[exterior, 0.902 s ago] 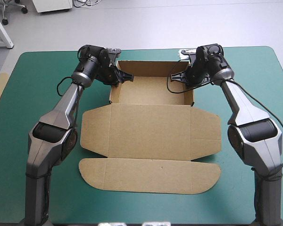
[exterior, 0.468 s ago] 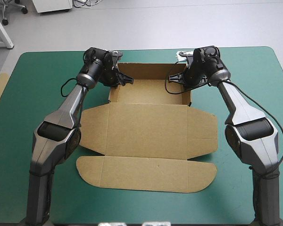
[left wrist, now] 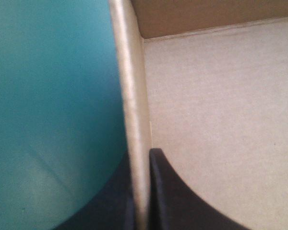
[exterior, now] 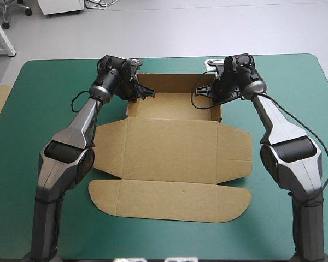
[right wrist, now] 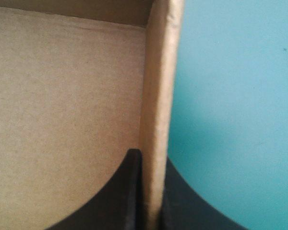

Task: Fold the box

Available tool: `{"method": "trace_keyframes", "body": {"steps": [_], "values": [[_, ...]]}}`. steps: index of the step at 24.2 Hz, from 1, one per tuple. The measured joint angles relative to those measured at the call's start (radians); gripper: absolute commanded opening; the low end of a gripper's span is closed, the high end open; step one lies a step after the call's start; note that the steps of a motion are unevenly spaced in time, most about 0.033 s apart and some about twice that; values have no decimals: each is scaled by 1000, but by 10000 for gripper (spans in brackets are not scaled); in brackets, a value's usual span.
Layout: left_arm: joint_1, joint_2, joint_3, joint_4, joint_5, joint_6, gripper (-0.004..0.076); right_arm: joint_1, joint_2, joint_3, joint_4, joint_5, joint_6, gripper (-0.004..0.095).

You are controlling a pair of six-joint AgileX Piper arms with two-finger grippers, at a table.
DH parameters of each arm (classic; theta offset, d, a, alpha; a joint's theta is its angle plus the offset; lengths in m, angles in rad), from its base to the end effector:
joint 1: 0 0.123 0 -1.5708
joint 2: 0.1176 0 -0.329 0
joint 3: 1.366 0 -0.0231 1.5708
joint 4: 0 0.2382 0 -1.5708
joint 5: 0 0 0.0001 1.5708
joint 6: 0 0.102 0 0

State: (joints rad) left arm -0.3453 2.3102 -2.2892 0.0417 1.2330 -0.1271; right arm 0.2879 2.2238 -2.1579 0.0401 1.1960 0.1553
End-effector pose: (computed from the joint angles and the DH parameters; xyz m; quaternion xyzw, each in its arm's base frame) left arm 0.4952 -0.1739 0.2835 0.1095 0.9733 -0.0269 0.1998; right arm 0.4842 0.1473 0.2932 -0.0614 0.9783 0.0625 0.1876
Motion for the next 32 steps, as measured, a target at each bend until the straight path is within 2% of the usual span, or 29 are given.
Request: {"method": "trace_keyframes", "body": {"steps": [2, 4, 6, 7, 8, 10, 12, 25, 32], "values": [[1, 1, -1, 0, 1, 0, -9, 0, 0, 0, 1, 0, 0, 35], [4, 2, -6, -7, 4, 0, -9, 0, 0, 0, 1, 0, 0, 138], [10, 4, -14, -16, 7, 1, 56, 0, 0, 0, 3, 4, -26, 294], [10, 5, -15, -18, 7, 3, 176, 0, 0, 0, 10, 8, -35, 406], [11, 8, -18, -23, 6, 19, 288, 0, 0, 0, 15, 22, -45, 470], [13, 25, -16, -28, 6, 45, 520, -5, 1, 0, 19, 31, -48, 482], [18, 24, -15, -23, 1, 56, 619, -10, 1, 0, 19, 36, -48, 482], [21, -72, -61, -42, 13, 60, 617, -12, -141, 0, 18, 40, -48, 482], [17, -171, -25, -5, 18, 60, 549, -12, -235, 4, 17, 40, -60, 417]]}}
